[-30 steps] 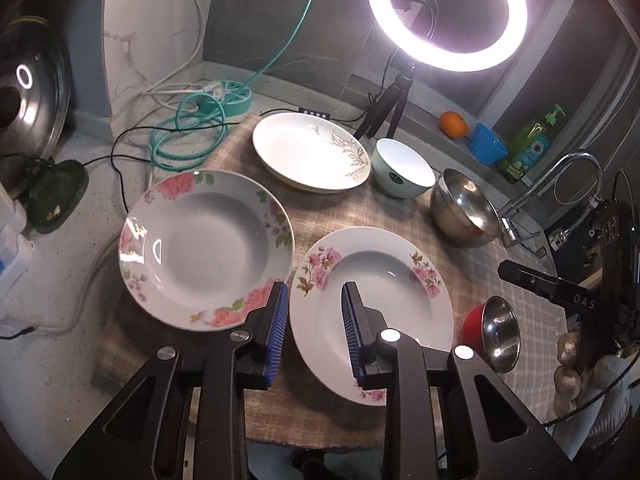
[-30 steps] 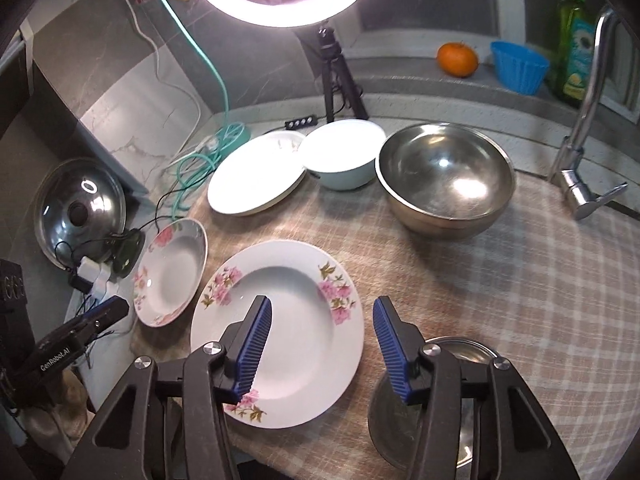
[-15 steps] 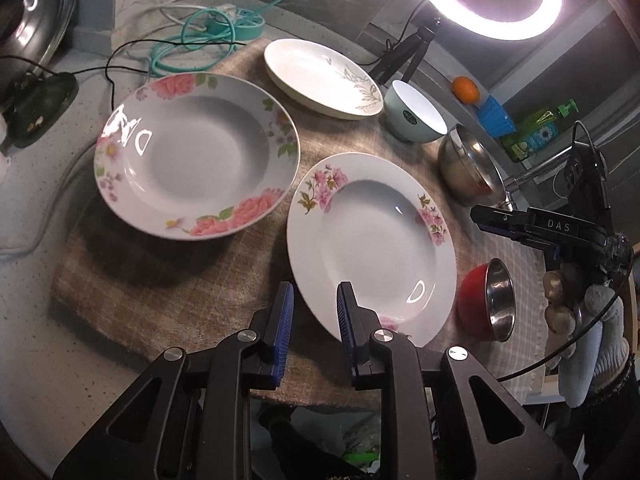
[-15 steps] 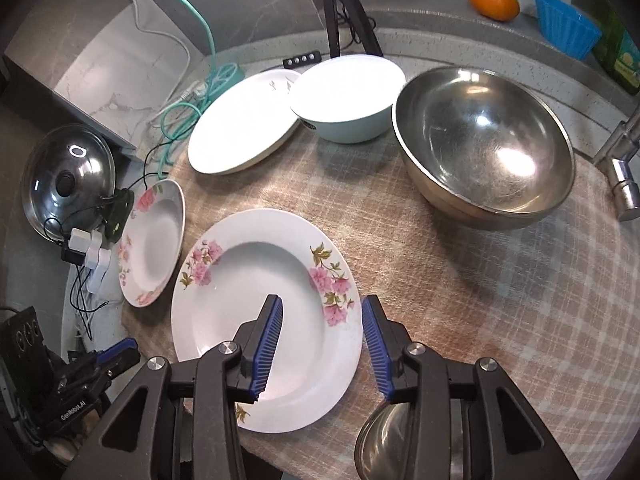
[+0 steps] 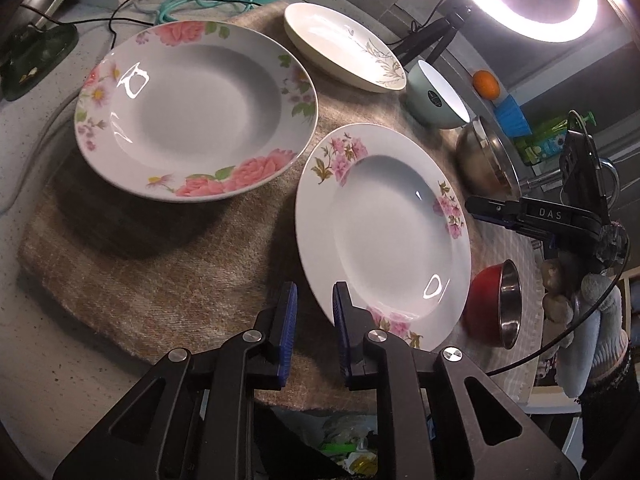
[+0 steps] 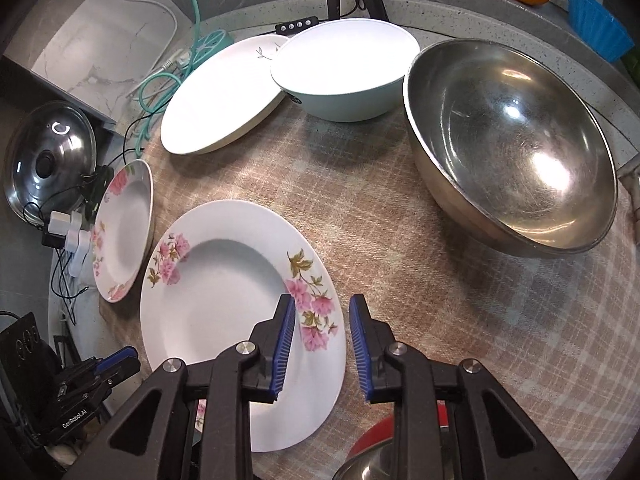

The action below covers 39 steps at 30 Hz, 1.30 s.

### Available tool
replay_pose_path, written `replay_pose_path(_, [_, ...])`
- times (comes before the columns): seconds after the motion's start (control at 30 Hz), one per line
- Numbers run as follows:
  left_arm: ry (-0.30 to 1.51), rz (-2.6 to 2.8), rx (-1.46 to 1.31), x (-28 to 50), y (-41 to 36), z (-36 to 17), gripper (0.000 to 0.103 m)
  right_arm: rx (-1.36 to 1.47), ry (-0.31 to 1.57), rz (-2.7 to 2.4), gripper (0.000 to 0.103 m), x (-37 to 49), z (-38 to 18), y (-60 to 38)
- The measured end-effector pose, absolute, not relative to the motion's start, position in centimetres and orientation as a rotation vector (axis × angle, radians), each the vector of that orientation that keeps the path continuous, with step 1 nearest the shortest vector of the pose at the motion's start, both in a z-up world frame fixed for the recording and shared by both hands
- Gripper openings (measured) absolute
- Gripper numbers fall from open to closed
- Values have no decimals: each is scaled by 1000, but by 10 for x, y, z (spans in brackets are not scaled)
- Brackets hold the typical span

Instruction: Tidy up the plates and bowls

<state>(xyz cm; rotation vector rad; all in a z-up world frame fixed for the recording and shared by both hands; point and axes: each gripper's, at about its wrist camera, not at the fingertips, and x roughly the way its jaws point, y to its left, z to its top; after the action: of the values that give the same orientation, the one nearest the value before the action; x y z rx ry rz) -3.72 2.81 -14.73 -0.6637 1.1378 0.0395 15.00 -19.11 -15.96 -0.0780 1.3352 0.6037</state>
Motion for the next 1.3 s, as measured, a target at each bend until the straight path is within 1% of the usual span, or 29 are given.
replay_pose_path(0.07, [1140,42,-666,-37,29,-149,16,-73,1340,606,21,151,-161,-190])
replay_pose_path(0.37, [1158,40,-674,-29,30,-157,13,-62,1356,592,18,157,-168,-189])
replay_pose_path(0.9, [1169,25,-690,-24,29,-162,13,-44,1405,605,17,159,-180,-186])
replay_pose_path(1.3, [1164,19,-664,-25,26,-162,13,-41,1403,595,17,159,-178,-186])
